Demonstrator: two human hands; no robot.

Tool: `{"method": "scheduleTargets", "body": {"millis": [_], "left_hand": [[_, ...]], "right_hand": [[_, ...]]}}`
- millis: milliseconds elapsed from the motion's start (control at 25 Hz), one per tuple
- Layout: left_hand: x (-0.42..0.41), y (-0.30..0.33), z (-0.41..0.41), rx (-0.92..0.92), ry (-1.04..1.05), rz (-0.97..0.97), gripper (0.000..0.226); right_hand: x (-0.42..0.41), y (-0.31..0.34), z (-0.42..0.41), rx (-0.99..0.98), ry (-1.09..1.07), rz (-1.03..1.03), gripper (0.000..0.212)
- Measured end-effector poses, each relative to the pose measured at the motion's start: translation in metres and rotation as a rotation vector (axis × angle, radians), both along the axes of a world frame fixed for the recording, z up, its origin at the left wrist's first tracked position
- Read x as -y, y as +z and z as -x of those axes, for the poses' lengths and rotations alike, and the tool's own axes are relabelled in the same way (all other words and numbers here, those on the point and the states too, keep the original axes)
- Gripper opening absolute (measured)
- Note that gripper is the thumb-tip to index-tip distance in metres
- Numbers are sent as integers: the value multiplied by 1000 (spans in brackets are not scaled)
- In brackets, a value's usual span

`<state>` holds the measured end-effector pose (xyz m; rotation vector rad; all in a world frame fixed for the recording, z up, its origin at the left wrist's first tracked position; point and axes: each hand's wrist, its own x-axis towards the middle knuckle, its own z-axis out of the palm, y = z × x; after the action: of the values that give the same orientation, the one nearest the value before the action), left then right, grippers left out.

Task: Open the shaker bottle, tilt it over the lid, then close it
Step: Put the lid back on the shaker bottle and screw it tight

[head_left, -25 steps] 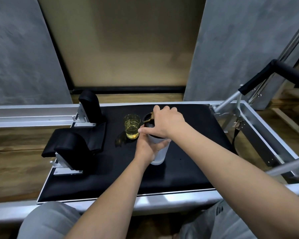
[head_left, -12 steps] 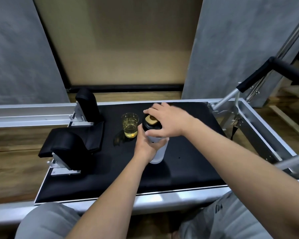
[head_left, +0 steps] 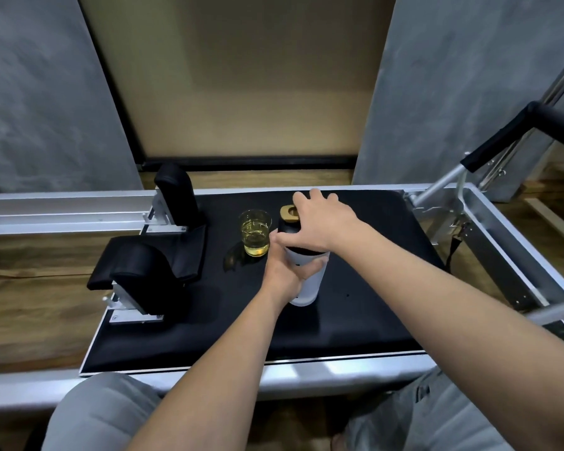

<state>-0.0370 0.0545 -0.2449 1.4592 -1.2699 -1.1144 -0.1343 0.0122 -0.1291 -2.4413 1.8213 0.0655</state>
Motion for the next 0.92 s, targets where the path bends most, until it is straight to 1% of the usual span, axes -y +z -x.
{"method": "scheduleTargets", "body": {"millis": [40, 120, 200, 400, 440, 480, 520, 600, 640, 680, 760, 800, 840, 880, 920], "left_hand": [[0, 3, 1, -10, -12, 11, 89], [3, 3, 1, -71, -34, -1, 84], [5, 6, 1, -92, -33, -10, 80], [6, 8, 0, -157, -61, -12, 78], [8, 6, 0, -137, -51, -13, 76], [10, 1, 0, -104, -40, -16, 72], [10, 1, 1, -111, -25, -9, 65], [9, 4, 5, -97, 0, 74, 46], [10, 7, 8, -110, 11, 108, 43], [5, 16, 10, -174, 28, 85, 41], [2, 16, 6, -162, -13, 83, 11], [4, 13, 5, -60, -34, 102, 26], [3, 11, 2, -10, -49, 131, 39], [7, 5, 0, -25, -80, 95, 52], [7, 3, -1, 7, -78, 71, 69]], "right_hand": [[3, 4, 7, 14, 71, -23, 76], [8, 7, 18, 28, 211, -35, 70], [10, 5, 21, 34, 287, -32, 69], [16, 2, 22, 90, 399, -22, 72], [16, 2, 21, 74, 381, -18, 72], [14, 2, 18, 43, 318, -15, 72], [11, 1, 12, 11, 207, -14, 71], [4, -3, -5, -28, -87, 0, 75], [0, -5, -10, -41, -190, 6, 80], [-2, -5, -13, -43, -226, 8, 86], [-1, -5, -8, -6, -137, 0, 95], [-1, -4, -1, 18, -64, -8, 93], [0, -2, 7, 37, 8, -19, 88], [3, 0, 15, 40, 82, -27, 83], [6, 2, 22, 40, 168, -37, 80]]}}
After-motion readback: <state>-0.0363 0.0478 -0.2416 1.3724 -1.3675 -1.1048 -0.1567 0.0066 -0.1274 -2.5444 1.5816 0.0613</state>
